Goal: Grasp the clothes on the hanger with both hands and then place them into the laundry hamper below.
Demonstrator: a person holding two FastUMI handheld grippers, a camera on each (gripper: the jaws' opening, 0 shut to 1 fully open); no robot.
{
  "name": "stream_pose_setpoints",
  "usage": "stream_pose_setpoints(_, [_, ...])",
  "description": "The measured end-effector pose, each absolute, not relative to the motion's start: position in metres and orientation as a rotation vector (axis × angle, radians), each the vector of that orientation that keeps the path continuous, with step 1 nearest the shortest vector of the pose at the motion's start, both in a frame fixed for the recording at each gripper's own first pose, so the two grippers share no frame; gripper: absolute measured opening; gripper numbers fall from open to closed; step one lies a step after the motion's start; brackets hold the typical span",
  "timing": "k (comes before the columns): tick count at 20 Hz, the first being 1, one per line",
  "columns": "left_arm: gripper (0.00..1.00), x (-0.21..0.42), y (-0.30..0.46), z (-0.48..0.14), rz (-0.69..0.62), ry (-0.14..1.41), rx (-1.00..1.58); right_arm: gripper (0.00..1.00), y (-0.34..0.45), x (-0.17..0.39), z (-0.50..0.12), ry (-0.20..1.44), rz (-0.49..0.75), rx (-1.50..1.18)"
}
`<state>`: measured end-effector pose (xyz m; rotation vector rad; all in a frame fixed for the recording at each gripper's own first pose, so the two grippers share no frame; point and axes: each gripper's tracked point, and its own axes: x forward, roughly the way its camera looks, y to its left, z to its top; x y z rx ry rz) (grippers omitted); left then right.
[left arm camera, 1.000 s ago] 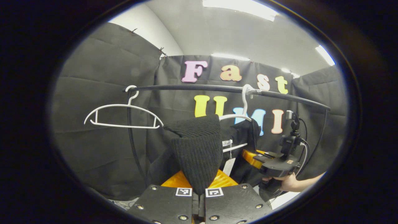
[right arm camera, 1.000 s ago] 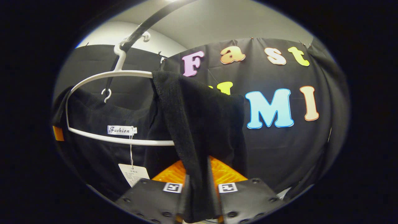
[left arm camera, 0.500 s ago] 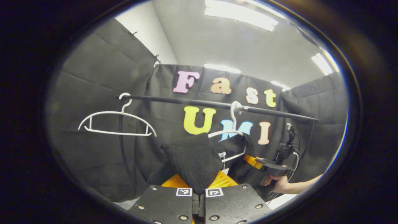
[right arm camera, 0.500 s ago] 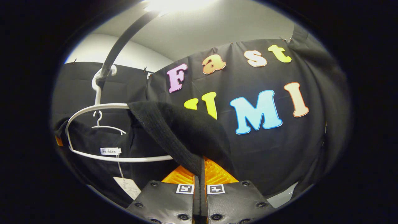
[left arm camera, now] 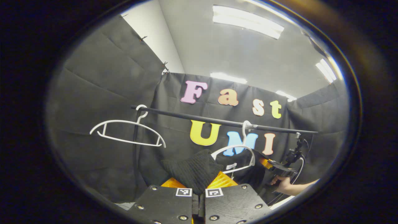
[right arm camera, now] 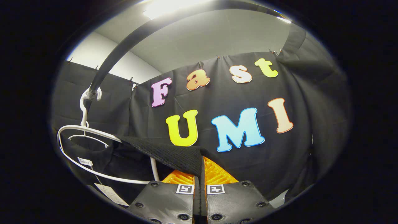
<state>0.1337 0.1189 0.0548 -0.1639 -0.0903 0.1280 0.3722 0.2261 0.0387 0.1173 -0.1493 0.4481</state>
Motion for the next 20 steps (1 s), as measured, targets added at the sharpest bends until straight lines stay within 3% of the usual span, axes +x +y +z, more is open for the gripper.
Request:
stream_pose_setpoints(5, [0.01,0.160,0.143,0.054,0.181,-0.093,-0.142,0.00,0.234,0.393,0.040,-0.206,0.417,0.060])
stream_pose_setpoints(7, [0.01,0.170,0.153,0.050,0.182,-0.085,-0.137,0.05,0.239,0.400,0.038,-0.212,0.426,0.042])
stream_pose_setpoints(11, [0.01,0.188,0.177,0.036,0.174,-0.090,-0.212,0.01,0.245,0.420,0.021,-0.206,0.437,-0.022])
stream_pose_setpoints(20, [0.01,0.197,0.179,-0.043,0.252,0.013,-0.164,0.01,0.225,0.430,-0.035,-0.100,0.419,-0.053])
